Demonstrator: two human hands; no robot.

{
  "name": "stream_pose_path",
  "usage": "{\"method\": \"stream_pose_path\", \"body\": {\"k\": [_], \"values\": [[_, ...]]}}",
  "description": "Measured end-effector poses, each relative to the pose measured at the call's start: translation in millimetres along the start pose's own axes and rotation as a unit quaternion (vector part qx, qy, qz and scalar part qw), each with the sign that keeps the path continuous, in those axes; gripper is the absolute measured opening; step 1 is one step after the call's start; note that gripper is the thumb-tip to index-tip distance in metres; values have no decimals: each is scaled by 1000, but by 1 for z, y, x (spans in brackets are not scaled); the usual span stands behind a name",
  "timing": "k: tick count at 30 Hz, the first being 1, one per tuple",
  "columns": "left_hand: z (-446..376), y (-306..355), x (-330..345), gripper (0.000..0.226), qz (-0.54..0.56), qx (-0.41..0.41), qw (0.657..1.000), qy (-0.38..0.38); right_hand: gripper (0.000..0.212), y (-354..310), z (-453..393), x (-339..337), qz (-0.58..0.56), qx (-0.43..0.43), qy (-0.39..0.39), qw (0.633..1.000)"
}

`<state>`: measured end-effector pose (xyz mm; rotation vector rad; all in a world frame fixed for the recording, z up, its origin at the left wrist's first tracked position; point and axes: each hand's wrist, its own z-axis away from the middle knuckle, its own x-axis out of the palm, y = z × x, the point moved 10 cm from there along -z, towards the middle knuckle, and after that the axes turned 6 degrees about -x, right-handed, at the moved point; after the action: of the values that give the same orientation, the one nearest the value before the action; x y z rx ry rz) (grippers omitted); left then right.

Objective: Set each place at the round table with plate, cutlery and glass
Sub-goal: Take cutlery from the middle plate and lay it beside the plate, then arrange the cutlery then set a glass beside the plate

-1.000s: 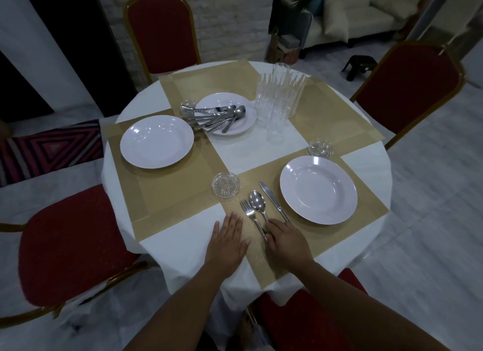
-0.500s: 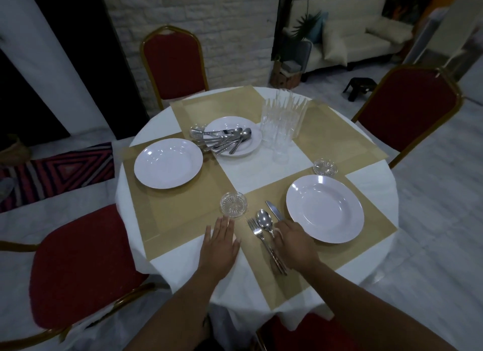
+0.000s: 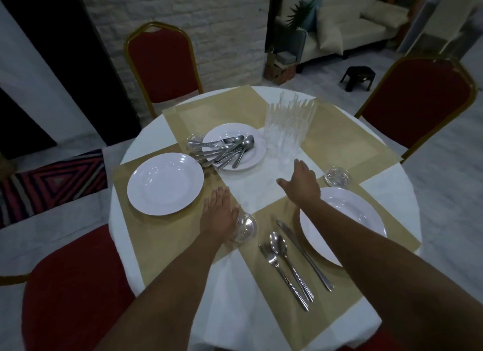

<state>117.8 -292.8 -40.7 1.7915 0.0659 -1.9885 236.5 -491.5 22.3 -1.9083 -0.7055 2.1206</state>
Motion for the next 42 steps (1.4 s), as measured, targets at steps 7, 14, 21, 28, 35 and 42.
{"method": "stream_pose_path", "body": {"k": [7,14,21,28,35,42], "values": [[-69,31,38,63,-12,67,993,-92,95,19,-76,-8,-168,141,90,972],[-109,54,62,66,-55,124,987,-86,92,26,-114,-2,-218,153,156,951],[-112,50,76,75,-75,127,986,-82,83,43,-126,5,-222,166,172,945],[-115,59,73,72,-52,89,990,-98,67,54,-134,-1,-241,155,149,946],[-114,82,78,76,-32,93,990,-101,64,51,-137,-5,-257,116,134,950],[-103,122,83,93,-10,128,988,-83,56,68,-109,-44,-281,117,216,928]]}}
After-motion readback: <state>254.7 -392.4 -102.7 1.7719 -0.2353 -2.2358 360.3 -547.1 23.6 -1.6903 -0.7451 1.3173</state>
